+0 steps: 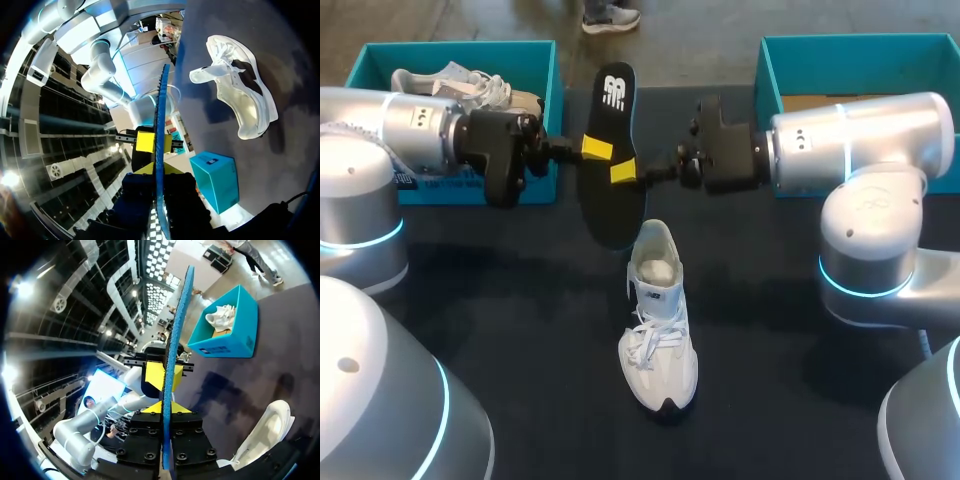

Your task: Take the shoe out of the shoebox, open the shoe tongue, remove and reinsert the insole, then place the shoe into the shoebox

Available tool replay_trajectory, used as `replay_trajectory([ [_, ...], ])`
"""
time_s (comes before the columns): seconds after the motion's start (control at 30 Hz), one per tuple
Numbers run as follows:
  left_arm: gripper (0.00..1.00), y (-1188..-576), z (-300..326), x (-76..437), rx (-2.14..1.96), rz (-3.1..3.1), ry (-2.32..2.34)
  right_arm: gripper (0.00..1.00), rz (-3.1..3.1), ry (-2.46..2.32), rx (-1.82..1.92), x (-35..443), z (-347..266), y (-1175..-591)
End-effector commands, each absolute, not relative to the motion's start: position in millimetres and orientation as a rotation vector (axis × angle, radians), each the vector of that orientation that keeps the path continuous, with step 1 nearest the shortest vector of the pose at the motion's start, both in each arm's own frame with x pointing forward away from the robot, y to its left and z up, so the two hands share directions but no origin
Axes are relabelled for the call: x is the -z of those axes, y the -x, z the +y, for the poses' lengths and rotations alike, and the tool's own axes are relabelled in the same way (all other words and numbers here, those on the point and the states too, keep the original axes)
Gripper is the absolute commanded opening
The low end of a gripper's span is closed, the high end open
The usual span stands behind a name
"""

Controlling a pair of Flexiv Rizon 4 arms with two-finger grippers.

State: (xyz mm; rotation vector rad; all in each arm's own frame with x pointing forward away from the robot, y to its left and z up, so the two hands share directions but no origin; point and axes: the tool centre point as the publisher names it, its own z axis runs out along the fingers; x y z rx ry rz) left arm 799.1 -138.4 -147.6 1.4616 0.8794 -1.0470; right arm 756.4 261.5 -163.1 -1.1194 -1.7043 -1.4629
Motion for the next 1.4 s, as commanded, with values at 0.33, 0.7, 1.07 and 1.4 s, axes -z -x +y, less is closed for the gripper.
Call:
replay_trajectory([
  [0.33, 1.00, -788, -117, 148, 0.998, 0.914, -1.483, 0.00, -1.743, 1.152, 1.535, 165, 252, -761],
  [0.7, 1.00, -777, -79, 172, 1.002, 1.104, -1.475, 0.00, -1.796, 1.085, 1.579, 175, 241, -771],
  [1.07, 1.00, -771, -59, 190, 1.077, 1.368, -1.525, 0.00, -1.804, 1.031, 1.610, 189, 239, -766],
  [1.4, 1.00, -771, -59, 190, 1.077, 1.368, -1.525, 0.00, -1.804, 1.031, 1.610, 189, 239, -766],
])
